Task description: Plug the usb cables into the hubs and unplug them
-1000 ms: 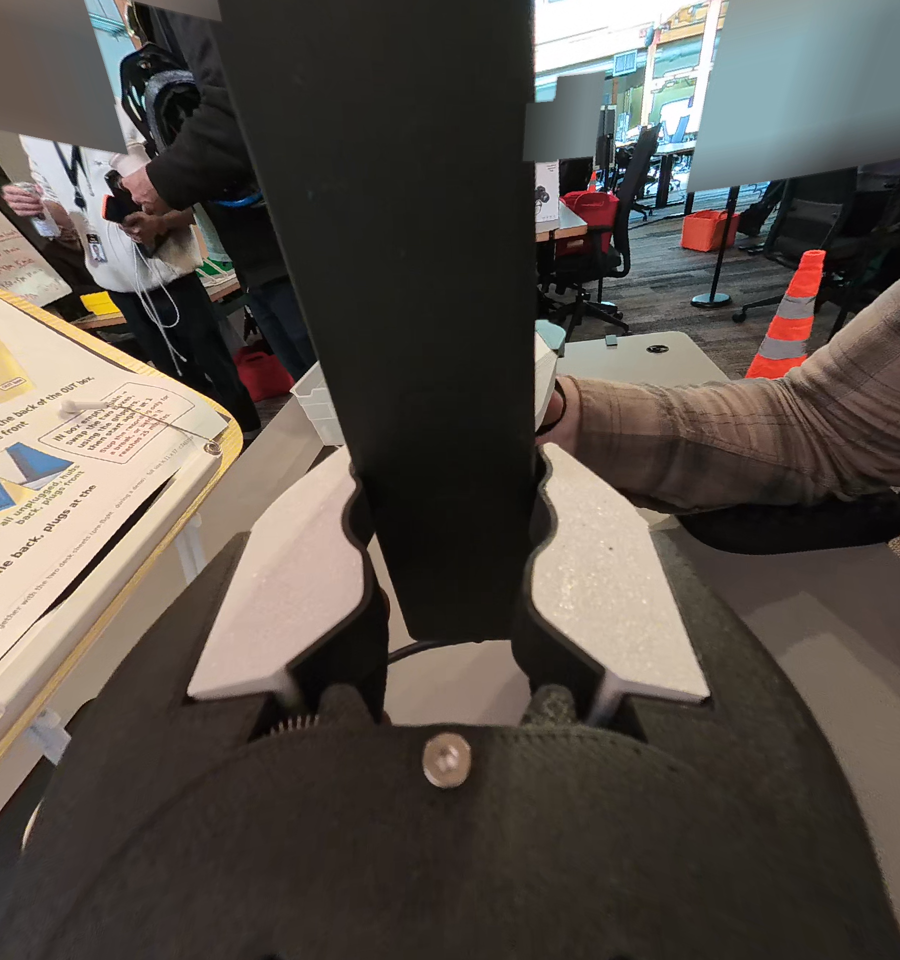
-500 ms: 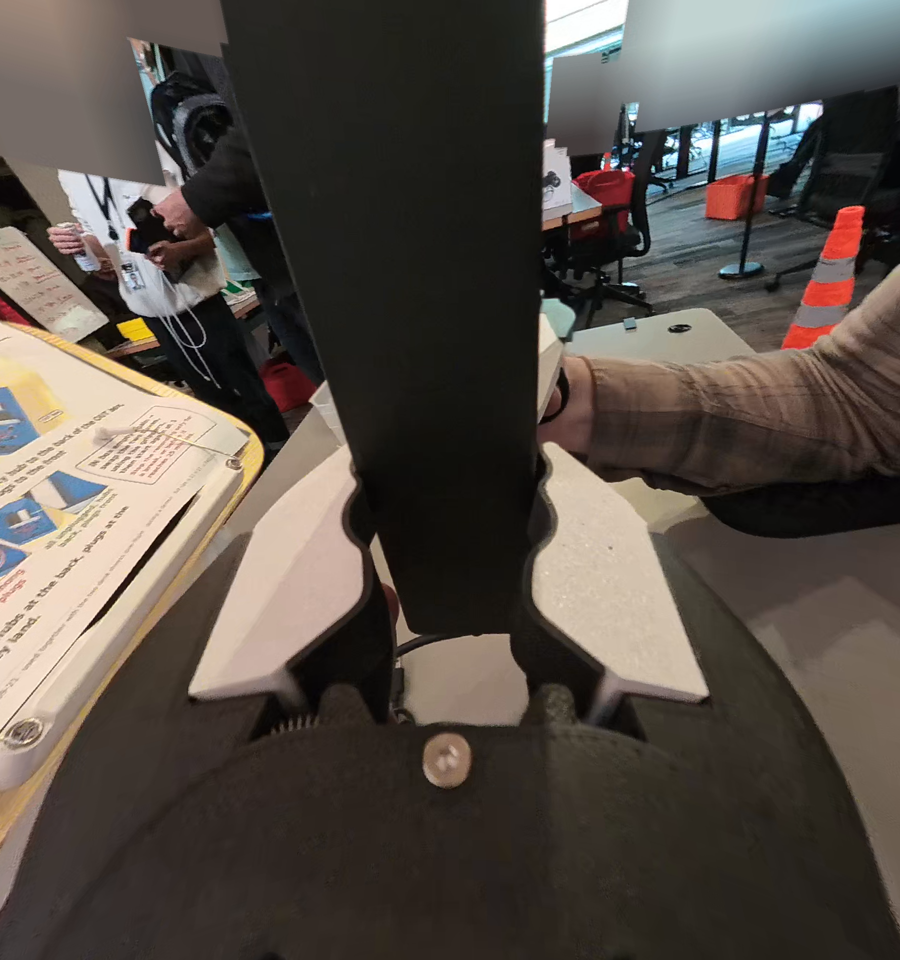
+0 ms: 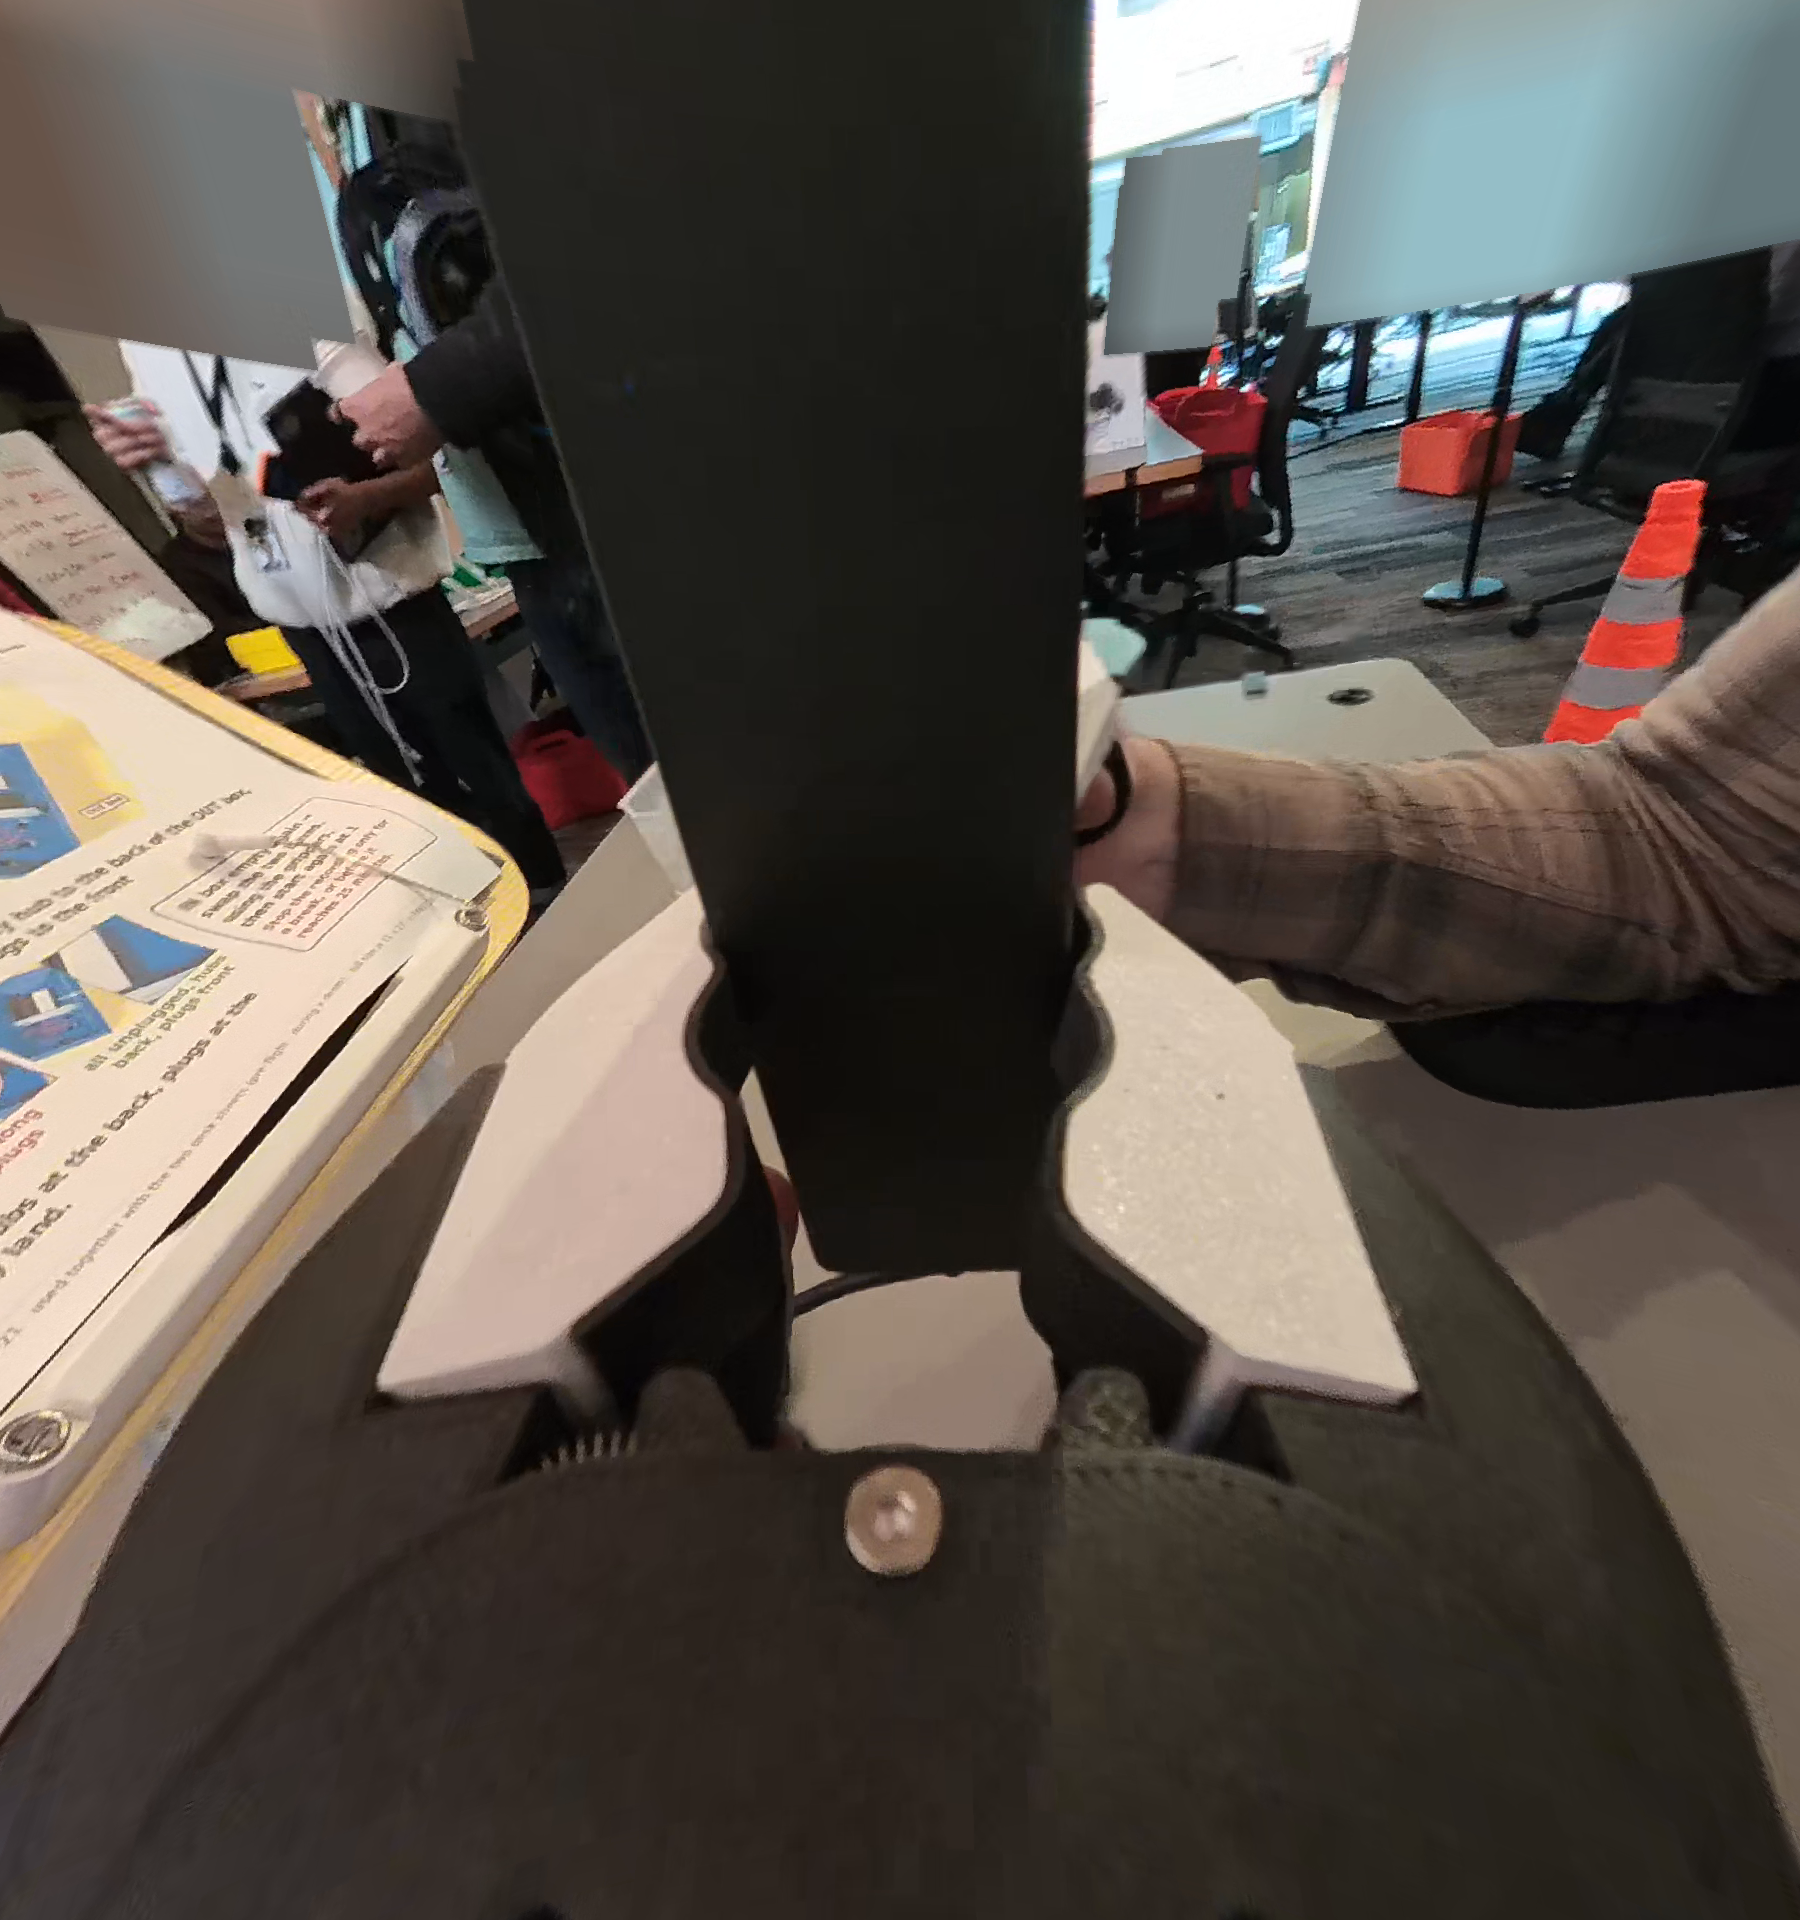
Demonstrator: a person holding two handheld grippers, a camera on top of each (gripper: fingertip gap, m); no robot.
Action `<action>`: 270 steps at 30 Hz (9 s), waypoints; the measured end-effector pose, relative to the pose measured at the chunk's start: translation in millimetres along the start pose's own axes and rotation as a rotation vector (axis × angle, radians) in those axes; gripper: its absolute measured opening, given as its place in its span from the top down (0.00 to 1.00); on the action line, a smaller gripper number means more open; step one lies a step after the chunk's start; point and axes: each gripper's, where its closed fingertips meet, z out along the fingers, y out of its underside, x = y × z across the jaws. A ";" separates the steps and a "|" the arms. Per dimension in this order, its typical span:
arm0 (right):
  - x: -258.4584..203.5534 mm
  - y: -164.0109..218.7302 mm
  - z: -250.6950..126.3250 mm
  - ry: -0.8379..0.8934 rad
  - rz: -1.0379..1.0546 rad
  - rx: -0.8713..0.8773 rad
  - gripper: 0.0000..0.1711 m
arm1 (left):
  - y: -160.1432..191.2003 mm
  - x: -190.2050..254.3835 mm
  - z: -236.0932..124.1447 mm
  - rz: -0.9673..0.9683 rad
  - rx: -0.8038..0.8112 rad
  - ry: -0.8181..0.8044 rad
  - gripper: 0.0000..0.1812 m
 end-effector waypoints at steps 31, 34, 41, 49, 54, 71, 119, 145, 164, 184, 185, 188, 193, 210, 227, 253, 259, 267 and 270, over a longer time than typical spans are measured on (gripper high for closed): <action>20.5 -58.0 -196.0 0.522 -0.149 -0.432 0.92 | -11.6 -7.0 -21.5 0.007 0.003 -0.028 0.68; 30.2 -43.2 -258.4 0.635 -0.099 -0.583 0.92 | -7.7 -6.2 -18.8 0.007 -0.014 -0.025 0.68; 50.0 29.5 -371.8 0.767 0.077 -0.879 0.92 | 2.6 -5.2 -10.2 -0.004 -0.040 -0.013 0.68; 52.0 122.6 -423.5 0.690 0.311 -1.068 0.92 | 14.9 -6.7 -4.5 -0.019 -0.067 -0.004 0.68; 42.9 156.5 -430.7 0.607 0.471 -1.088 0.92 | 21.0 -6.8 -1.8 -0.030 -0.078 0.005 0.68; 36.8 194.0 -453.8 0.576 0.651 -1.227 0.77 | 34.6 -4.4 6.5 -0.045 -0.109 0.026 0.68; 28.1 10.5 -52.4 0.698 0.116 -0.449 0.87 | 43.0 -46.5 45.7 0.761 -0.518 -0.720 0.68; 17.1 -175.7 -224.8 1.235 -0.417 -0.483 0.87 | 0.2 -45.5 32.2 0.677 -0.300 -0.746 0.69; 45.7 -203.3 -393.1 1.629 -0.538 -0.864 0.87 | 16.8 -60.0 25.7 0.598 -0.312 -0.754 0.69; 114.8 -8.0 -462.8 1.425 -0.027 -1.467 0.87 | 48.0 -65.3 31.6 0.561 -0.384 -0.707 0.69; 116.0 3.7 -467.1 1.398 0.006 -1.526 0.87 | 49.5 -65.5 31.8 0.560 -0.389 -0.705 0.69; 118.1 39.0 -476.9 1.300 0.125 -1.669 0.87 | 53.9 -66.7 31.8 0.557 -0.405 -0.701 0.69; 132.7 73.5 -486.4 1.225 0.250 -1.720 0.87 | 61.5 -69.8 30.4 0.551 -0.436 -0.697 0.69; 150.6 151.4 -480.0 1.086 0.270 -1.969 0.86 | 80.4 -71.0 34.4 0.532 -0.483 -0.664 0.69; 131.4 145.5 -468.3 0.999 0.366 -1.673 0.69 | 83.2 -72.2 33.9 0.527 -0.511 -0.658 0.68; 109.3 -35.3 -217.7 0.916 -0.099 -0.933 0.80 | 64.8 -66.4 36.9 0.524 -0.440 -0.661 0.69; 67.3 -62.4 -97.3 0.685 -0.228 -0.660 0.80 | 45.9 -70.0 27.2 0.524 -0.374 -0.701 0.70; 39.3 -45.4 -54.7 0.483 -0.240 -0.452 0.81 | 39.4 -75.9 18.5 0.511 -0.343 -0.727 0.69; 43.6 -41.5 -55.4 0.478 -0.223 -0.429 0.81 | 40.6 -77.2 17.6 0.505 -0.335 -0.725 0.69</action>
